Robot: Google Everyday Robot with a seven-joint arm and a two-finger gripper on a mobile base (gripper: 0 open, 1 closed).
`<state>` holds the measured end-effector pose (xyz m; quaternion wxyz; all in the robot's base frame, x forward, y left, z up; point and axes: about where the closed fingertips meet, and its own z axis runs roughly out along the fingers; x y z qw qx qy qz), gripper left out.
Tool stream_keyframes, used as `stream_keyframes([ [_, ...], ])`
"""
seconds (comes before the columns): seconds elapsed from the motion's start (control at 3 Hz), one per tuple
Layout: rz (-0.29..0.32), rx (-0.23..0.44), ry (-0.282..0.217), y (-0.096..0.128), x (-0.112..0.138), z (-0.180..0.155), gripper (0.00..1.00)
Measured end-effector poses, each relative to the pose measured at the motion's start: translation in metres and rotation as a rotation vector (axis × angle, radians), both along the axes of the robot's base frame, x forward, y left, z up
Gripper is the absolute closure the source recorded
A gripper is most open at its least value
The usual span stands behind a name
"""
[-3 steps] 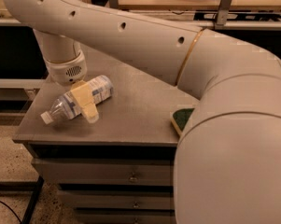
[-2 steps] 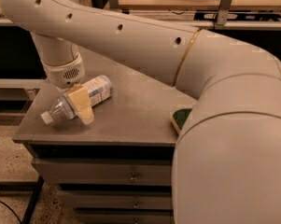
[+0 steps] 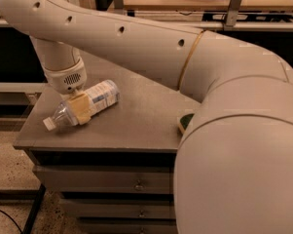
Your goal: Place blue plastic bottle upright
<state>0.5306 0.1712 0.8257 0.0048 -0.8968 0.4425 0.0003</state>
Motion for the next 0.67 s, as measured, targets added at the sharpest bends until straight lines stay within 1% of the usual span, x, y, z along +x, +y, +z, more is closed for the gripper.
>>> stream_keyframes([
  [0.33,0.000,0.014,-0.007,0.0038,0.0021,-0.0012,0.88],
  [0.67,0.000,0.024,-0.012,0.0066,0.0038,-0.0024,1.00],
])
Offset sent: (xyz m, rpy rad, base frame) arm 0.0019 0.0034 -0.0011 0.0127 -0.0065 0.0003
